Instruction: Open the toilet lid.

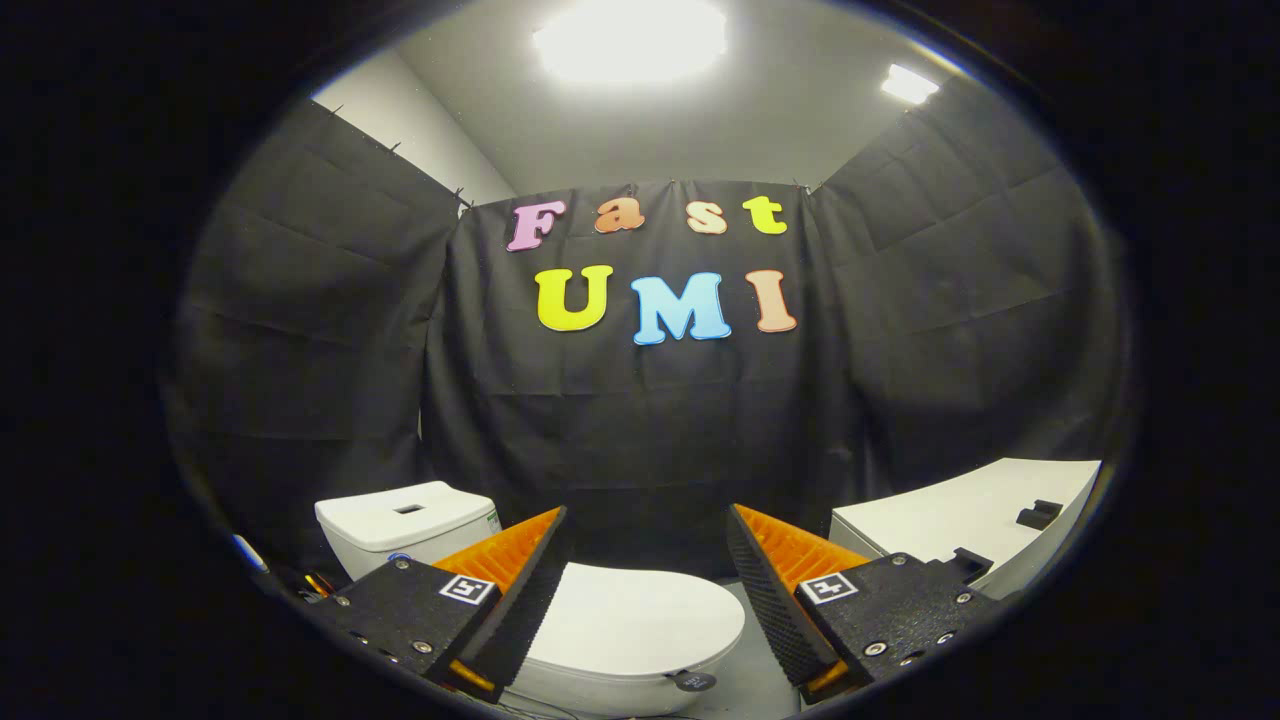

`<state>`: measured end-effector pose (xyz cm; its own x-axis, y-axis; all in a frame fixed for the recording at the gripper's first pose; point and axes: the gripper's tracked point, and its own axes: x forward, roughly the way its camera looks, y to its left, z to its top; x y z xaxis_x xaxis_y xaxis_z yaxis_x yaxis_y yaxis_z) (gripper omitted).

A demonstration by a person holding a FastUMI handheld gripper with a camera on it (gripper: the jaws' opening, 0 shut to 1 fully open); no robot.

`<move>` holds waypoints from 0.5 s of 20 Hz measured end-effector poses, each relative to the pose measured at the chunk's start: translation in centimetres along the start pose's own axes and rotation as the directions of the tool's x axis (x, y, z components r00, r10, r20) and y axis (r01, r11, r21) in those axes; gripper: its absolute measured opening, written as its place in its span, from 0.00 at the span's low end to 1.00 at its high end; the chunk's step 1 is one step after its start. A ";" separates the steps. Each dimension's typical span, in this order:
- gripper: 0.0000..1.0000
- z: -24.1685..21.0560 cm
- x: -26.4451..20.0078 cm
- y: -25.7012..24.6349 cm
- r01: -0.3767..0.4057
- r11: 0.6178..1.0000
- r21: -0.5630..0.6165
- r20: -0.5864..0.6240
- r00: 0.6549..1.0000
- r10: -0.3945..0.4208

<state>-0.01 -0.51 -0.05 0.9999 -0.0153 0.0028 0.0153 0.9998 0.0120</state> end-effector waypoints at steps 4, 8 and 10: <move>0.95 0.2 0.1 -0.1 0.004 1.000 0.005 0.005 1.000 -0.004; 0.95 -0.3 0.1 -0.6 0.007 0.999 0.039 -0.003 1.000 -0.007; 0.95 -0.5 0.1 -1.2 0.019 0.997 0.071 -0.004 1.000 -0.019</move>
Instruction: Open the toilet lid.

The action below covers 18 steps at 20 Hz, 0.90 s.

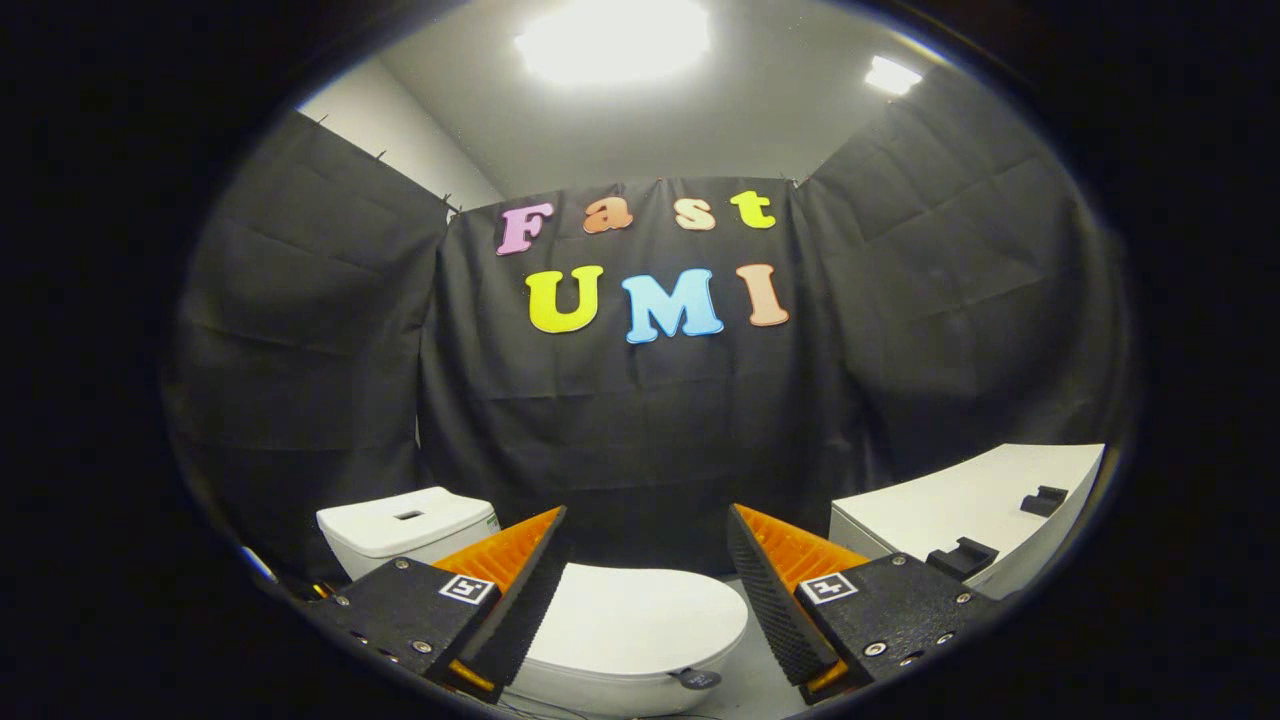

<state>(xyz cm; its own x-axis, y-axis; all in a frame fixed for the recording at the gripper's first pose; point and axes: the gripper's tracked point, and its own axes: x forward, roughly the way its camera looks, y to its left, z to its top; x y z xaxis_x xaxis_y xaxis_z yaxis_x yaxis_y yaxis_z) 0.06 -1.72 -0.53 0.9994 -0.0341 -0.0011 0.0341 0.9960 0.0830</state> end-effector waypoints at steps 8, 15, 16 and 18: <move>0.96 -1.7 2.3 -2.8 0.098 0.978 0.184 -0.042 0.995 -0.092; 0.96 -7.5 3.3 -5.3 0.183 0.917 0.355 -0.145 0.980 -0.140; 0.96 -8.1 3.3 -5.5 0.181 0.909 0.377 -0.149 0.980 -0.133; 0.96 -9.5 3.3 -6.7 0.198 0.888 0.415 -0.162 0.976 -0.142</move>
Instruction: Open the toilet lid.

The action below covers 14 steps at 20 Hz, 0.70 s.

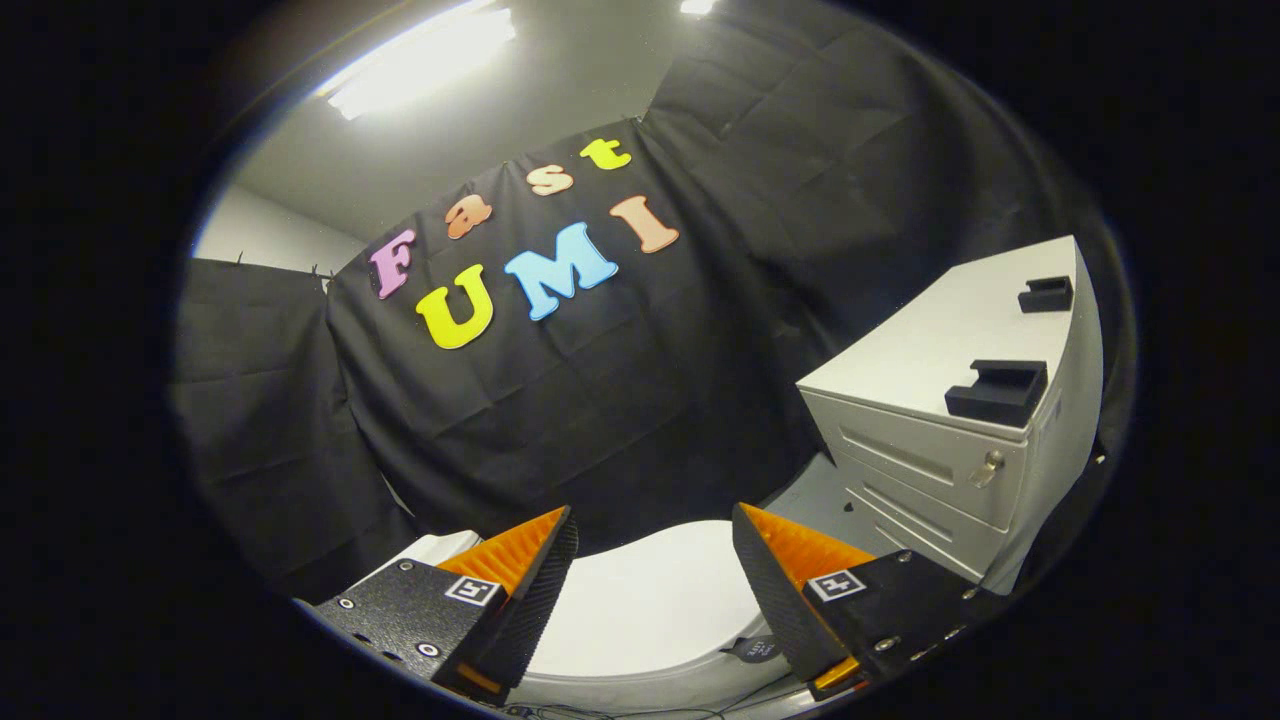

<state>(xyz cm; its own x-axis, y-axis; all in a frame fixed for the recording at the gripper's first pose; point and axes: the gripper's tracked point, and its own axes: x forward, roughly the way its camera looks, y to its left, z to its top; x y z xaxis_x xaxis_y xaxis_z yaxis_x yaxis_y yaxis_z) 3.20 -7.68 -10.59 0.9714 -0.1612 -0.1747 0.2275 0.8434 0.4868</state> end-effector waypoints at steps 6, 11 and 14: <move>0.95 -2.5 0.7 -3.3 0.049 0.985 0.164 -0.026 0.999 -0.045; 0.94 -6.2 1.3 -5.5 0.117 0.953 0.279 -0.090 0.991 -0.095; 0.94 -8.1 1.3 -6.8 0.142 0.925 0.351 -0.126 0.987 -0.104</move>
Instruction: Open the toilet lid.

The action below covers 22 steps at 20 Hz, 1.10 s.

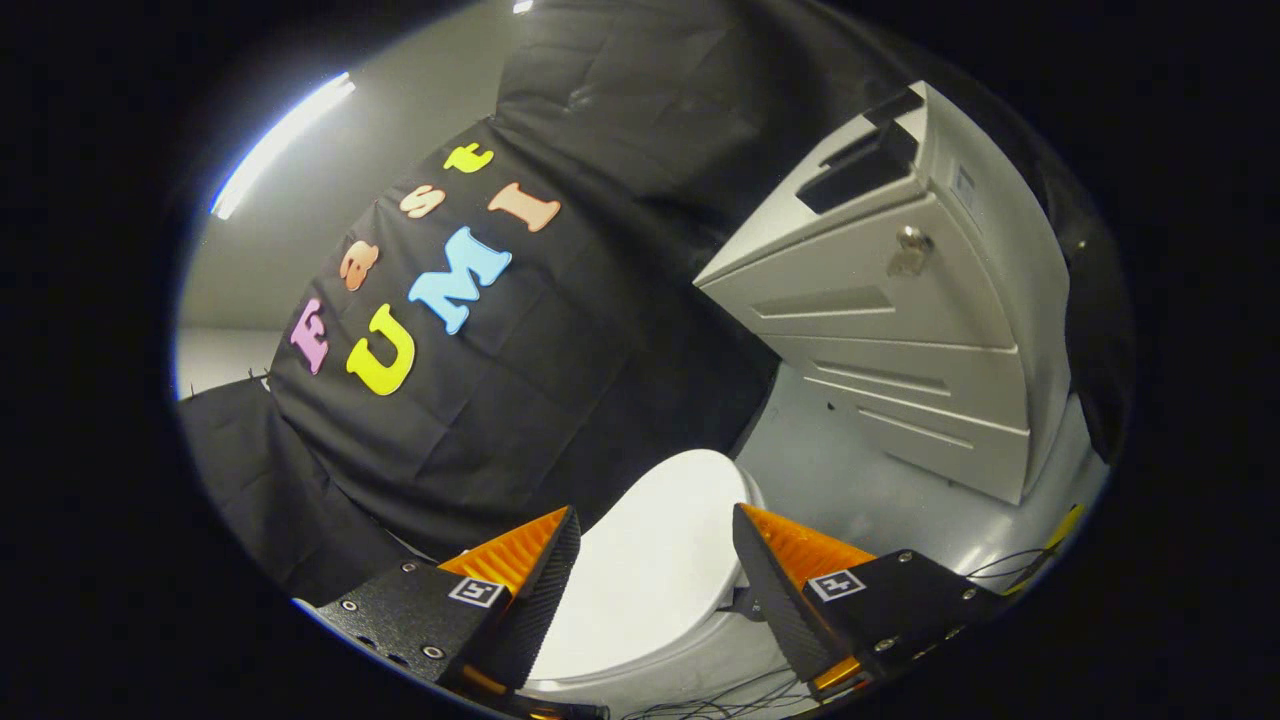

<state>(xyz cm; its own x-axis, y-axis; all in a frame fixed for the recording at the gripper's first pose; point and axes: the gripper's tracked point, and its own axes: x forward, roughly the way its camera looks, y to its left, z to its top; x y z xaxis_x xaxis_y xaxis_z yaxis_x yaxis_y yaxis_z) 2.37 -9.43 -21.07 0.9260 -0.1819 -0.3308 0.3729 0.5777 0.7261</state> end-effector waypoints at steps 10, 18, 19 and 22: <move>0.94 -4.7 2.9 -4.3 0.110 0.981 0.158 -0.107 0.990 -0.094; 0.85 -8.5 4.2 -6.8 0.146 0.957 0.252 -0.201 0.975 -0.096; 0.79 -9.1 4.1 -7.1 0.149 0.953 0.264 -0.203 0.974 -0.096; 0.64 -9.5 4.0 -6.7 0.135 0.948 0.288 -0.220 0.973 -0.071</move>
<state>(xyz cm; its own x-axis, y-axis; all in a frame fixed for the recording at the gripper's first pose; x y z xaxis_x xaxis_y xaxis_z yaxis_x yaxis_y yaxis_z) 2.98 -6.49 -32.95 0.8613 -0.0428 -0.5063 0.4951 0.2942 0.8175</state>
